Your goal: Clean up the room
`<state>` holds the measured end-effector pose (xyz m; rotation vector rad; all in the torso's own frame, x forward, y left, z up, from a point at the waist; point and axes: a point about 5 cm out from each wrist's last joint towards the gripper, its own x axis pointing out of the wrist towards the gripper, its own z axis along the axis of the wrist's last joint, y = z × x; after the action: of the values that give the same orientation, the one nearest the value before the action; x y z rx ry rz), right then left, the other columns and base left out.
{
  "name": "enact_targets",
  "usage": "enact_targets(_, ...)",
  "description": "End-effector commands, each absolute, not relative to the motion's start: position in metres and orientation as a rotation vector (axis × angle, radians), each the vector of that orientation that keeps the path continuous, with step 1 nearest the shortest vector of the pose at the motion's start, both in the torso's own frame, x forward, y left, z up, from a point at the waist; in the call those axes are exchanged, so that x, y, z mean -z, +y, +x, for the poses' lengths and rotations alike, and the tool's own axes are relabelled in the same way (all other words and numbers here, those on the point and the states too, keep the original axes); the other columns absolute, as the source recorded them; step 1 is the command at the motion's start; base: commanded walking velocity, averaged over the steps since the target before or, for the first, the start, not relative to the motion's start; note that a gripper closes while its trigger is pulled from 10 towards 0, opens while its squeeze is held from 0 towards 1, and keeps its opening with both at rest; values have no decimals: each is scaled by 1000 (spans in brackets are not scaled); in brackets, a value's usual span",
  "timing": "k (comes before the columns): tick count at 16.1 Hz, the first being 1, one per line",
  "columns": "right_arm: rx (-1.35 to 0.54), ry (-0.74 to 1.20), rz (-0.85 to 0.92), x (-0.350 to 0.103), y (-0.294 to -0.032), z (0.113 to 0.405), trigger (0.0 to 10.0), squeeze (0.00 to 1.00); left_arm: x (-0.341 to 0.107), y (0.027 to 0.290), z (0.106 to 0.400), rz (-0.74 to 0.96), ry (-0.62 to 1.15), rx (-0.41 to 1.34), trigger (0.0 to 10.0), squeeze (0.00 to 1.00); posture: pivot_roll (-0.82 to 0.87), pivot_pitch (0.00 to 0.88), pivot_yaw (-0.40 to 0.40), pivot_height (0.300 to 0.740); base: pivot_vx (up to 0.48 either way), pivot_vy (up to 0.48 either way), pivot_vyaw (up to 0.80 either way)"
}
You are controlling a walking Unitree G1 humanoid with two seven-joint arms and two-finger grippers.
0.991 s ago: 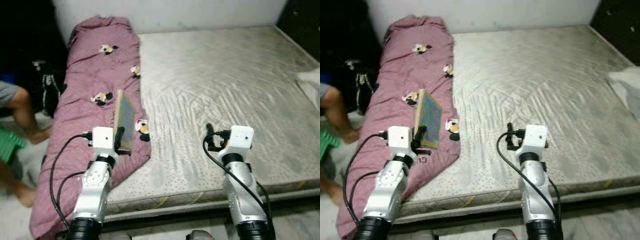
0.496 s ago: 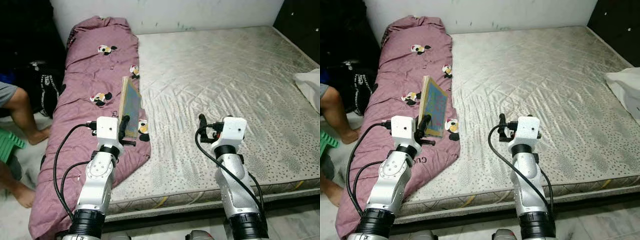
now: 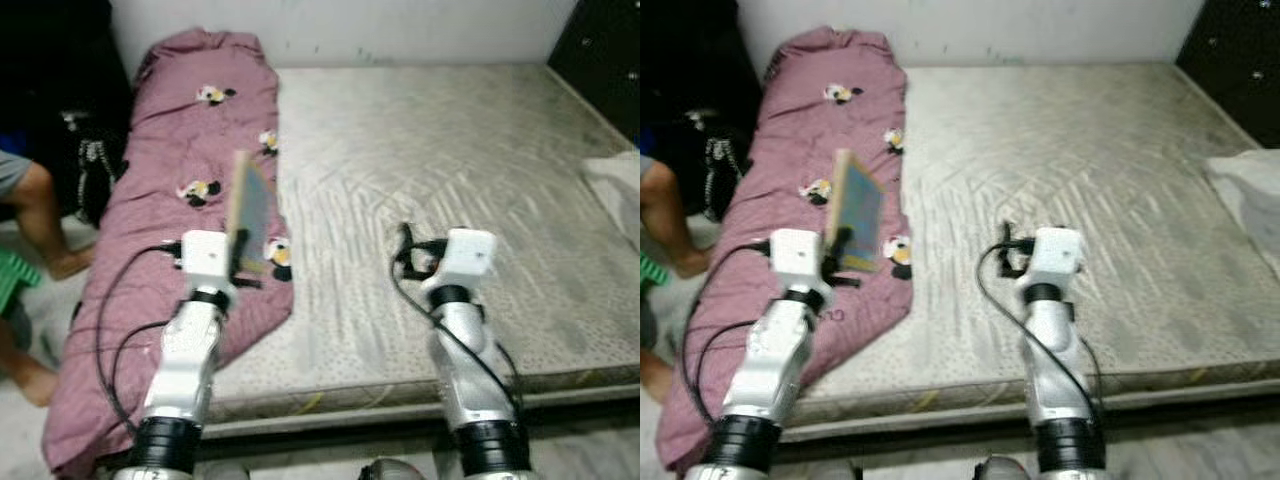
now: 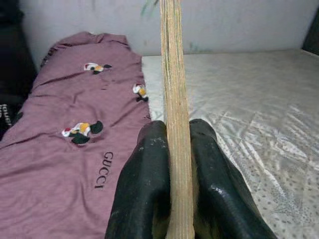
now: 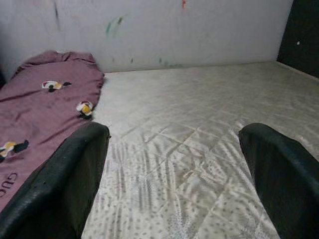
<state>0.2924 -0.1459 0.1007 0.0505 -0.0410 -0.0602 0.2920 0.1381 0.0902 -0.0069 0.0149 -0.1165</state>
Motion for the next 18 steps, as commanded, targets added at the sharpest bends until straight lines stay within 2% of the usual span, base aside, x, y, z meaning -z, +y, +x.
enact_targets(1, 78, -30, 42, -98, -153, 291, 10000, 0, -99, 129, 293, -15, -23, 147, 10000, 0, -52, 13, 23, 740, 0, -319, 0)
enact_targets(3, 74, -27, 42, -97, -152, 292, 10000, 0, -99, 129, 293, -16, -23, 146, 10000, 0, -50, 14, 22, 740, 0, -375, 0)
enact_targets(11, 62, -22, 36, -97, -152, 293, 10000, 0, -99, 128, 294, -20, -26, 152, 10000, 0, -56, 10, 17, 740, 0, -371, -586)
enact_targets(15, 52, -19, 36, -96, -150, 293, 10000, 0, -99, 127, 293, -20, -26, 157, 10000, 0, -57, 8, 17, 740, 0, -345, 0)
enact_targets(18, 49, -21, 35, -96, -150, 294, 10000, 0, -102, 126, 292, -41, -52, 151, 10000, 0, -55, 6, 15, 740, 0, 0, 0)
